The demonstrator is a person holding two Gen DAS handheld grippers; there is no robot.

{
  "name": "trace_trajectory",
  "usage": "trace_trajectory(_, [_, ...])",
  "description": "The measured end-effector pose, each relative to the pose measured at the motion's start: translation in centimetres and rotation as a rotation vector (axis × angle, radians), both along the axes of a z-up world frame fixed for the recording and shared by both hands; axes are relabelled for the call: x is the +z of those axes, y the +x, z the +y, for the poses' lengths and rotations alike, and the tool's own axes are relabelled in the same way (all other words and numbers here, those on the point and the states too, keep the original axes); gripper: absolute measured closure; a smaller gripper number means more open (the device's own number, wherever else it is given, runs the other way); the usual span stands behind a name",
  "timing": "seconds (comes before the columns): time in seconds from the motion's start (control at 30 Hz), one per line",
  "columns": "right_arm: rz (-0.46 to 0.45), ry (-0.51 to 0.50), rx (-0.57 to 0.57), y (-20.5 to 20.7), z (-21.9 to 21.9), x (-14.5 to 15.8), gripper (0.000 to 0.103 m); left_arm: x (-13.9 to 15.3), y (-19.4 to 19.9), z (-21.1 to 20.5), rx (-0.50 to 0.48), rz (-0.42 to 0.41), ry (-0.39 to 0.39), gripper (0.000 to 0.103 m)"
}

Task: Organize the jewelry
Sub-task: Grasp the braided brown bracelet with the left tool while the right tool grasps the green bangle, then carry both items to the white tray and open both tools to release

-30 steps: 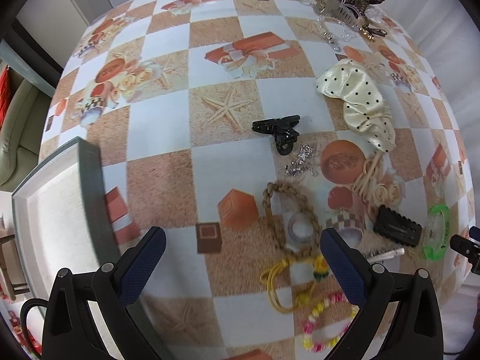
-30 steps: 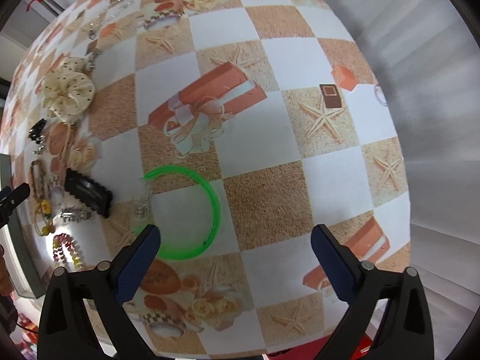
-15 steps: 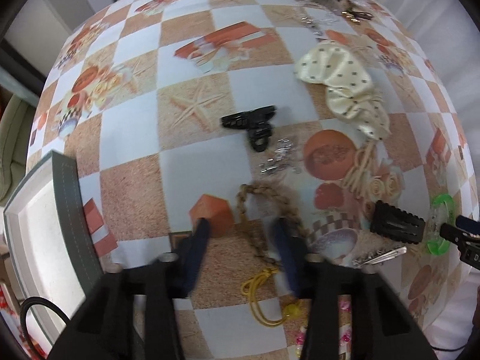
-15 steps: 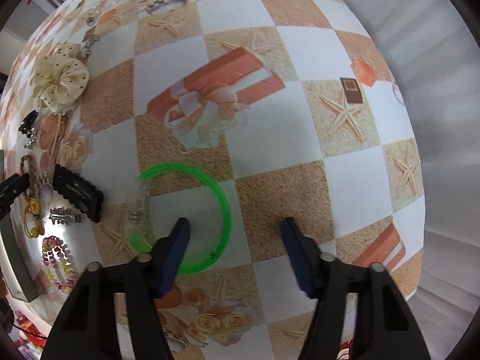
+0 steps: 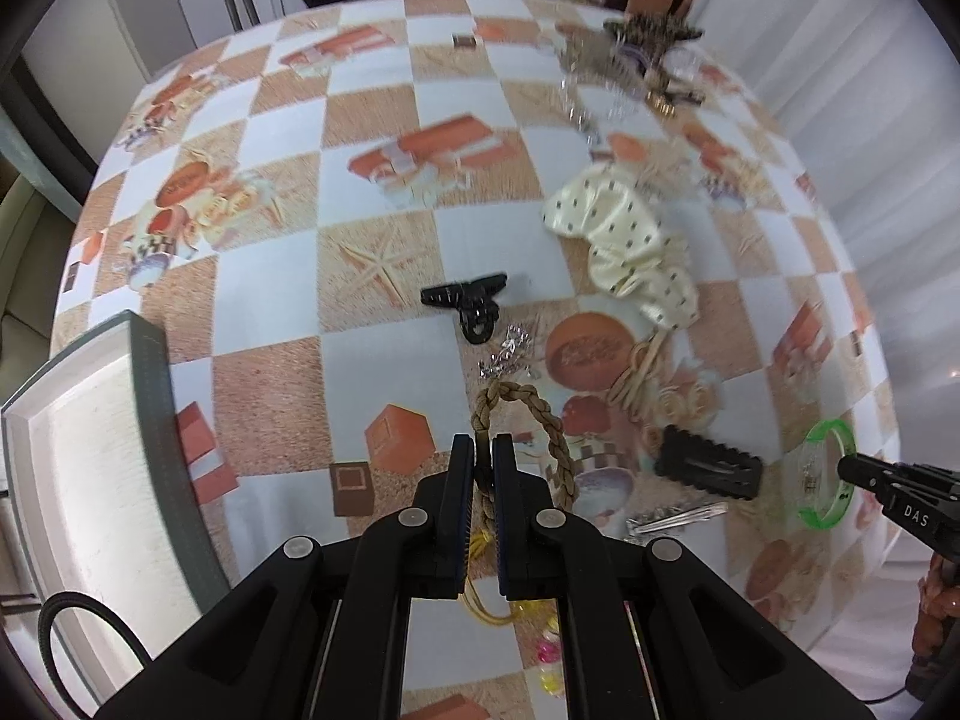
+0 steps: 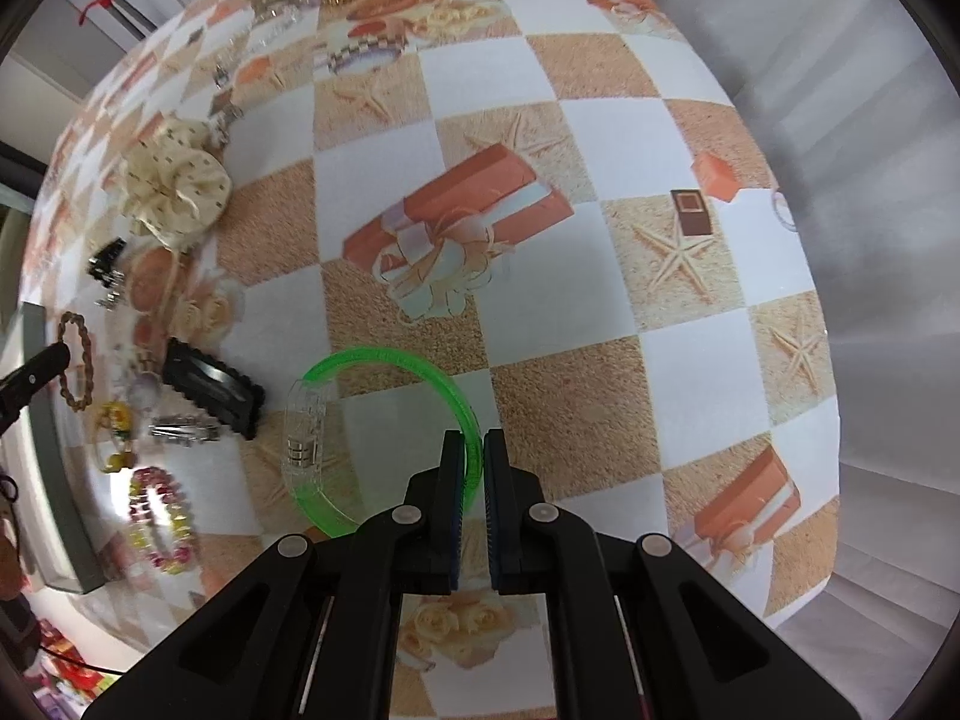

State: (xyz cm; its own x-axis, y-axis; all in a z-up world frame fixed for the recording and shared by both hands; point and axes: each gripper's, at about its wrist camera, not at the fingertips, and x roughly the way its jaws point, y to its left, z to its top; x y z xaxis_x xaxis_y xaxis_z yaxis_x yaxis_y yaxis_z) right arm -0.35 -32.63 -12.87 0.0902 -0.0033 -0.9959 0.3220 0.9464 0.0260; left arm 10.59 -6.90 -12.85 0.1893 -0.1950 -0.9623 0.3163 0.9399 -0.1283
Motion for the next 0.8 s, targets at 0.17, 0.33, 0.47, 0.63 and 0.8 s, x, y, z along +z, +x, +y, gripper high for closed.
trace_trajectory(0.17, [-0.030,0.028,0.016,0.0,0.4,3.1,0.096,3.2,-2.1,3.1,0.023,-0.045,-0.042,0.092])
trace_trajectory(0.33, [-0.081,0.059,0.075,0.5,3.5,5.8,0.096,6.0,-3.6,7.4,0.068,-0.081,-0.080,0.092])
trace_trajectory(0.47, [-0.113,0.089,0.134,1.3,6.8,6.2,0.096,7.3,-4.7,9.9,0.112,-0.104,-0.085,0.092])
trace_trajectory(0.63, [-0.144,0.145,0.233,3.4,12.3,8.3,0.096,8.4,-5.9,13.7,0.184,-0.125,-0.086,0.092])
trace_trajectory(0.8, [-0.172,0.188,0.379,5.3,18.8,10.2,0.096,9.2,-6.9,18.7,0.284,-0.152,-0.069,0.092])
